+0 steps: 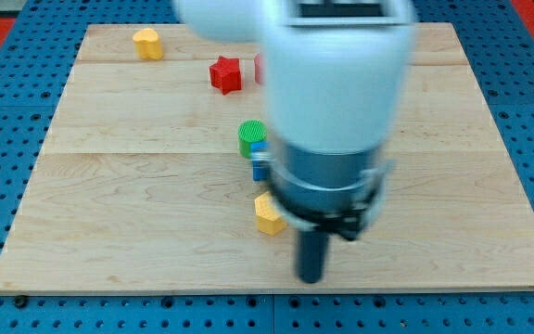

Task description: Point your arm to the left of the yellow hexagon

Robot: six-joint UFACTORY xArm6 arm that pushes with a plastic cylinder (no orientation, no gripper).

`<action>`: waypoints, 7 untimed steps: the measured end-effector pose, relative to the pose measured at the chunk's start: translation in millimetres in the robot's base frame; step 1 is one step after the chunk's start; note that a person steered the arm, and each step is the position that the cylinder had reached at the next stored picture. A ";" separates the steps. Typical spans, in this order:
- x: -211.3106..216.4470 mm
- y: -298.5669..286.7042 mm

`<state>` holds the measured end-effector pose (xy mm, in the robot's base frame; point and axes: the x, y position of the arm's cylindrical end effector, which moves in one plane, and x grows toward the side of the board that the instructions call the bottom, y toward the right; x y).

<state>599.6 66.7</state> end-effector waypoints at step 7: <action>-138.4 -163.6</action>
<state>461.2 -96.9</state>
